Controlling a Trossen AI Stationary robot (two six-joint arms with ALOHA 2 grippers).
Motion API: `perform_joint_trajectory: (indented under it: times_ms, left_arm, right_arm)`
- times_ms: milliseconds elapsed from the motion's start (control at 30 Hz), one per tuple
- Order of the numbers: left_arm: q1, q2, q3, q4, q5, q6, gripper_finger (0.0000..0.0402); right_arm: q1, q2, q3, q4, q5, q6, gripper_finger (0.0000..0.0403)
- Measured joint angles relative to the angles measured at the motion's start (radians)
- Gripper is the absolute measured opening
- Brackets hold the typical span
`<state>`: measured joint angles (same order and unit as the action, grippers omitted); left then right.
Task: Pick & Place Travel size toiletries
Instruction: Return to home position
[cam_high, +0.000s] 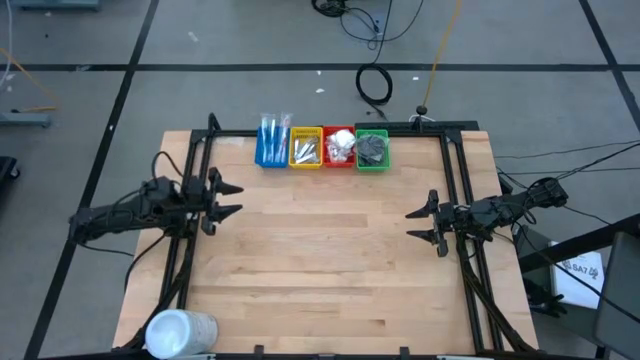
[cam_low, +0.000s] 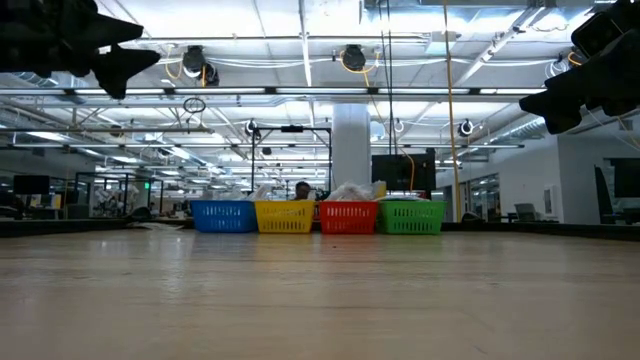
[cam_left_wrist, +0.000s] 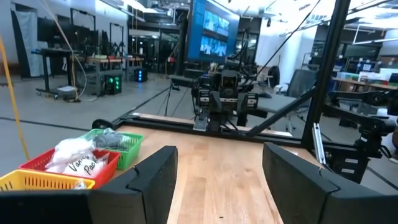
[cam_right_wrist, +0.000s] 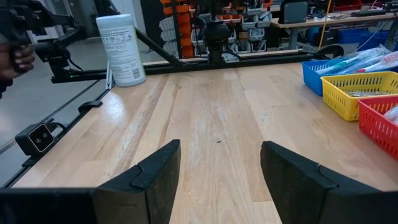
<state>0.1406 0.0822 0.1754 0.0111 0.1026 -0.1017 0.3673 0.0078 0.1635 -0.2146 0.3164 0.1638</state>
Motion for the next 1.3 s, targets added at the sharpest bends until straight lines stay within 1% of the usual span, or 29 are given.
perform_joint_trajectory:
  times_ms: [233, 833, 1033, 1300]
  left_arm:
    - [0.0, -0.078, -0.053, 0.0, 0.0, 0.0, 0.0232]
    - [0.0, -0.077, -0.072, 0.0, -0.053, 0.0, 0.0232]
    - [0.0, -0.077, -0.164, 0.174, -0.06, 0.017, 0.0232]
    - [0.0, -0.074, -0.161, 0.166, -0.061, 0.027, 0.0232]
  right_arm:
    - [0.0, 0.0, 0.0, 0.0, 0.0, 0.0, 0.021]
    - [0.0, 0.0, 0.0, 0.0, 0.0, 0.0, 0.021]
    - [0.0, 0.0, 0.0, 0.0, 0.0, 0.0, 0.021]
    - [0.0, 0.0, 0.0, -0.001, 0.0, 0.003, 0.021]
